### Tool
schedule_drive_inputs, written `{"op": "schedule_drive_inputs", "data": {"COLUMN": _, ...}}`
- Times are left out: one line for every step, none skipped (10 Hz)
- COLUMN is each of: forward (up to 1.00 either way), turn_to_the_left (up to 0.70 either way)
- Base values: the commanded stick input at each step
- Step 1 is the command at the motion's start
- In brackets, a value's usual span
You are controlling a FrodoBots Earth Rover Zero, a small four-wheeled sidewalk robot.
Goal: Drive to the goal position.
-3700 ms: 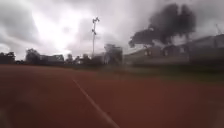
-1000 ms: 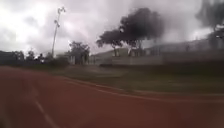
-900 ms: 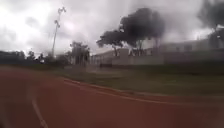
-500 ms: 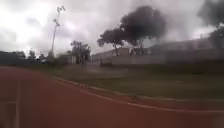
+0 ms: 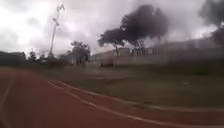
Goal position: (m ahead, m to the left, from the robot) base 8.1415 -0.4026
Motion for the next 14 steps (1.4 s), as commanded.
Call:
{"op": "schedule_drive_inputs", "data": {"forward": 1.00, "turn_to_the_left": 0.00}}
{"op": "schedule_drive_inputs", "data": {"forward": 1.00, "turn_to_the_left": 0.00}}
{"op": "schedule_drive_inputs", "data": {"forward": 1.00, "turn_to_the_left": 0.00}}
{"op": "schedule_drive_inputs", "data": {"forward": 1.00, "turn_to_the_left": 0.00}}
{"op": "schedule_drive_inputs", "data": {"forward": 1.00, "turn_to_the_left": 0.00}}
{"op": "schedule_drive_inputs", "data": {"forward": 1.00, "turn_to_the_left": 0.00}}
{"op": "schedule_drive_inputs", "data": {"forward": 1.00, "turn_to_the_left": 0.00}}
{"op": "schedule_drive_inputs", "data": {"forward": 1.00, "turn_to_the_left": 0.00}}
{"op": "schedule_drive_inputs", "data": {"forward": 1.00, "turn_to_the_left": 0.00}}
{"op": "schedule_drive_inputs", "data": {"forward": 1.00, "turn_to_the_left": 0.00}}
{"op": "schedule_drive_inputs", "data": {"forward": 1.00, "turn_to_the_left": 0.00}}
{"op": "schedule_drive_inputs", "data": {"forward": 1.00, "turn_to_the_left": 0.00}}
{"op": "schedule_drive_inputs", "data": {"forward": 1.00, "turn_to_the_left": 0.00}}
{"op": "schedule_drive_inputs", "data": {"forward": 1.00, "turn_to_the_left": 0.00}}
